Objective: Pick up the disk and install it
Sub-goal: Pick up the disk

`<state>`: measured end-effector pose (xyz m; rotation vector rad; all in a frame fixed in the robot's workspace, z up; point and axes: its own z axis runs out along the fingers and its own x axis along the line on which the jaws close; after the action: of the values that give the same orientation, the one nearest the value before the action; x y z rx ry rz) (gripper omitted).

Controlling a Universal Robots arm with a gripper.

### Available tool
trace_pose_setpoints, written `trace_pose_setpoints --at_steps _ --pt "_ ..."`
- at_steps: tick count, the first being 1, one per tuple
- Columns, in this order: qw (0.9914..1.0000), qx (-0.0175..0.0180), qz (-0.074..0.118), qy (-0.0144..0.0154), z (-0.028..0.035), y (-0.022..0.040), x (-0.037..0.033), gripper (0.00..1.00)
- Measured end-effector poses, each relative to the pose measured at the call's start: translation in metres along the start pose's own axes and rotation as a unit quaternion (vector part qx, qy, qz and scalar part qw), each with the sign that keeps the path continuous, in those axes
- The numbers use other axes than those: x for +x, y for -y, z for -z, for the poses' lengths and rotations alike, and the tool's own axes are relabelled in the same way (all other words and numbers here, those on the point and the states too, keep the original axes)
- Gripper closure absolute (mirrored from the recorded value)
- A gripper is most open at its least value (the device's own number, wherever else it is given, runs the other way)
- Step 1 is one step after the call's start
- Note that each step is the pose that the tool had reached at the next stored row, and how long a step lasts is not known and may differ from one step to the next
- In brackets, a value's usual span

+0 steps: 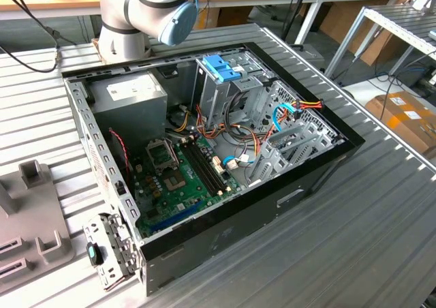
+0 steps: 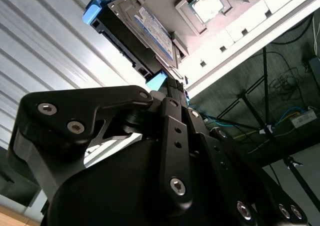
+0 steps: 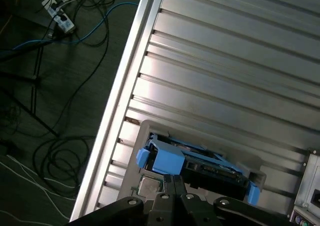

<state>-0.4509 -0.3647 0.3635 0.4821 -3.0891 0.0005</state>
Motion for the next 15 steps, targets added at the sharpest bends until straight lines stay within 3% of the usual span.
trace_pose_setpoints --at_steps 3,7,15 --pt "0.99997 0.0001 0.008 0.0000 0.0000 -0.0001 0.0000 0.89" --pt "0.99922 0.0006 0.040 -0.0001 0.0000 -0.0002 -0.0001 0.89" --pt "0.99915 0.0006 0.041 -0.0001 0.0000 -0.0002 -0.0001 0.89"
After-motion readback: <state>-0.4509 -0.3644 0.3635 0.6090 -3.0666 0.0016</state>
